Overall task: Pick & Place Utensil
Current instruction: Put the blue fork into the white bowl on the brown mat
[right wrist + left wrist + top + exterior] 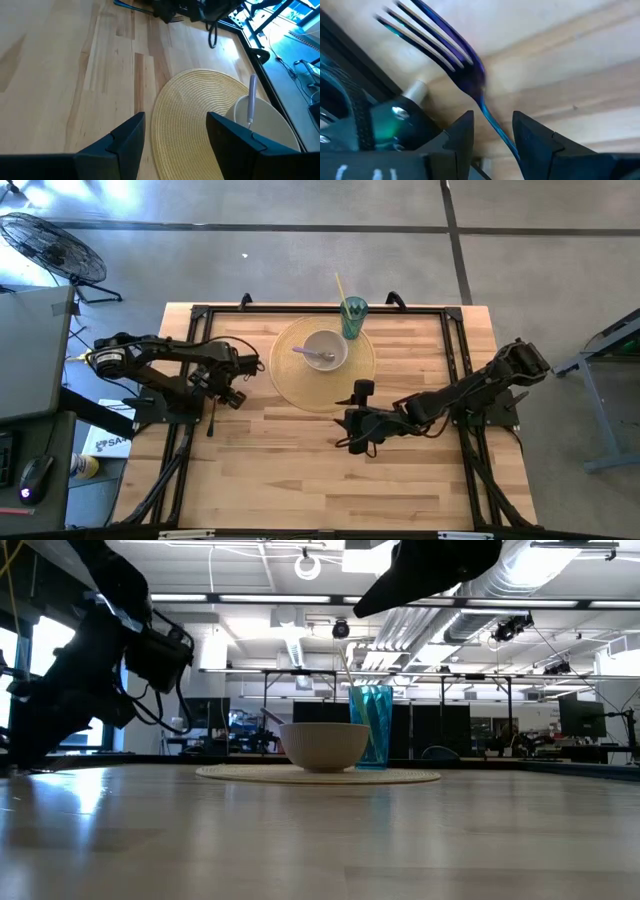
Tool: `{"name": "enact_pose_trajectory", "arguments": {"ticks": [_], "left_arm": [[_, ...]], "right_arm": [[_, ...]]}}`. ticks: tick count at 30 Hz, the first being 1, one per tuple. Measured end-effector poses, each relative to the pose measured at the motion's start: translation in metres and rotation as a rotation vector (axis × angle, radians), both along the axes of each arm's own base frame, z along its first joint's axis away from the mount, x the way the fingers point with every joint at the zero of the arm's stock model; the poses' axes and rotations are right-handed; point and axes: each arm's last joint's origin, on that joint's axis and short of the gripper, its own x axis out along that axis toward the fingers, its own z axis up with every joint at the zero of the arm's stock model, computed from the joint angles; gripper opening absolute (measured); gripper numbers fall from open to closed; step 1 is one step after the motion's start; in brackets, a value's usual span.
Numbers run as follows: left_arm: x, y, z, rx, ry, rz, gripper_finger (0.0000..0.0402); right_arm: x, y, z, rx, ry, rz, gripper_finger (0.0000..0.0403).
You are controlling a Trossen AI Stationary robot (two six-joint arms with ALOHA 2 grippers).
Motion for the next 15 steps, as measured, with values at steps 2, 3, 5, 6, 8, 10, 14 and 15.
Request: {"name": "enact_pose_trajectory", "arguments": {"ticks": [2,3,5,6,8,10,14,15], "left_arm": [[-0.001,0.004,0.000,0.003,-0.002,0.003,0.0131],[-0.002,0.005,0.000,-0.002,-0.004,0.007,0.0131],[-0.002,0.006,0.000,-0.020,-0.012,0.020,0.0131],[-0.002,0.006,0.000,-0.026,-0.013,0.026,0.0131],[-0.003,0.005,0.000,-0.033,-0.006,0.043,0.0131],[-0.006,0.003,-0.004,-0.047,0.004,0.075,0.0131],[-0.010,0.001,-0.012,-0.061,-0.011,0.067,0.0131],[-0.011,0.001,-0.013,-0.061,-0.013,0.061,0.0131]], "right_arm": [[0.000,0.000,0.000,0.000,0.000,0.000,0.0204],[0.000,0.000,0.000,0.000,0.000,0.000,0.0204],[0.000,0.000,0.000,0.000,0.001,0.000,0.0204],[0.000,0.000,0.000,0.000,0.002,0.000,0.0204],[0.000,0.000,0.000,0.005,0.004,-0.002,0.0204],[-0.001,0.000,-0.001,0.013,0.011,-0.009,0.0204],[-0.002,-0.001,-0.003,0.011,0.030,-0.013,0.0204],[-0.002,-0.001,-0.003,0.011,0.030,-0.013,0.0204]]}}
